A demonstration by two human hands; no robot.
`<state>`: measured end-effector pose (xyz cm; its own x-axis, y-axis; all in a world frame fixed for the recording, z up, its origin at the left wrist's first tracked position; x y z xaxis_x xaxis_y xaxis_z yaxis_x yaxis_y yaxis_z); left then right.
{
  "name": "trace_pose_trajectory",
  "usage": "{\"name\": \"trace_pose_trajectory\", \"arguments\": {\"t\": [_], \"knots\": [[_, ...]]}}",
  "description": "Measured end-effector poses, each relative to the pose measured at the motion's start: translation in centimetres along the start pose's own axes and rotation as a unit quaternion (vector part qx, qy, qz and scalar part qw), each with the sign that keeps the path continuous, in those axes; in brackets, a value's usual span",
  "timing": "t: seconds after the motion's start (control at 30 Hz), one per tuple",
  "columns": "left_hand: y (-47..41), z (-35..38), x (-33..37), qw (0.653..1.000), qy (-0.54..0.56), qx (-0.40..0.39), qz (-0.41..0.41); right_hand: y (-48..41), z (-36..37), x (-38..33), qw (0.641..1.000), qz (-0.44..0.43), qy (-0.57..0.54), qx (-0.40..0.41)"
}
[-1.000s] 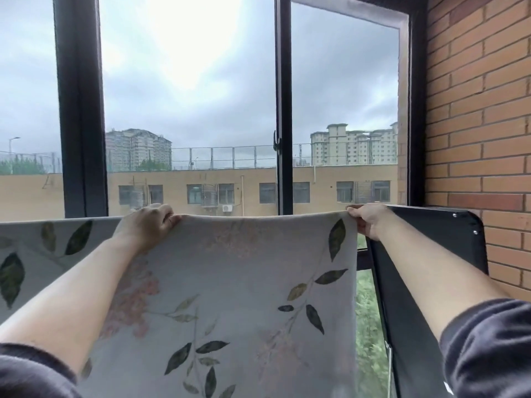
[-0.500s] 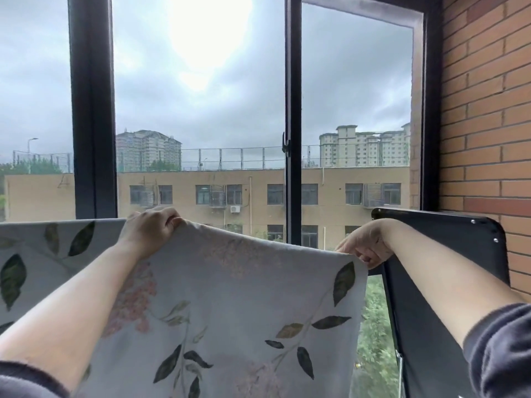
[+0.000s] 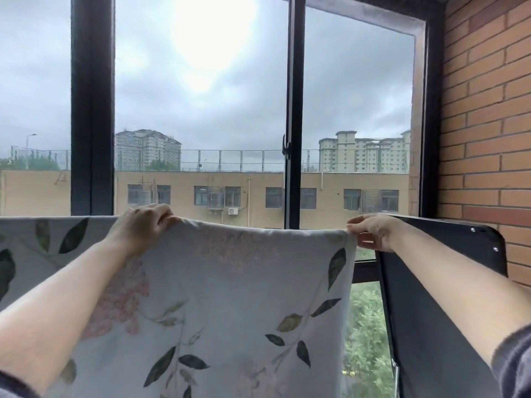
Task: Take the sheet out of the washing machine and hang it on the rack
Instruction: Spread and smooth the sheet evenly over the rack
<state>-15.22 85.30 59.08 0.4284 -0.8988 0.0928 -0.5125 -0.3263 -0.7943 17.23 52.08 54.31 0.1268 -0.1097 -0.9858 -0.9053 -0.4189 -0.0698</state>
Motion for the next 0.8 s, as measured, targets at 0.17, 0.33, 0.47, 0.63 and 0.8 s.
{"name": "trace_pose_trajectory", "arguments": {"t": [0.17,0.33,0.47,0.63,0.8], "knots": [[-0.4,-0.2,0.4,1.000,0.001,-0.008,0.024,-2.7,-1.7,-2.9,0.985,-0.044,-0.136,0.099],[-0.6,-0.3,-0.1,0.997,-0.063,0.033,0.023,-5.0,-0.6,-4.2,0.973,-0.089,-0.160,0.140],[-0.6,-0.3,-0.4,0.995,-0.071,0.069,0.030,-6.7,0.3,-3.6,0.974,-0.072,-0.162,0.140],[-1.0,-0.3,-0.4,0.987,-0.140,0.080,0.001,-9.6,0.5,-2.9,0.980,-0.046,-0.146,0.130],[-2.0,0.1,1.3,0.992,-0.121,0.046,-0.010,-11.0,0.8,-3.3,0.985,-0.037,-0.140,0.091]]}}
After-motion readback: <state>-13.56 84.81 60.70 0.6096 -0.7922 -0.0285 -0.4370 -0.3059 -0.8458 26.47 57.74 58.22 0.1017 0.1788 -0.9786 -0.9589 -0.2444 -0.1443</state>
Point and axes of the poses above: each hand's wrist, its own y-axis away from the middle knuckle, its own z-axis out of the palm, x = y × z, the point moved 9 cm from there along -y, towards the middle knuckle, and after that the axes turned 4 degrees about x, right-handed, at the moved point
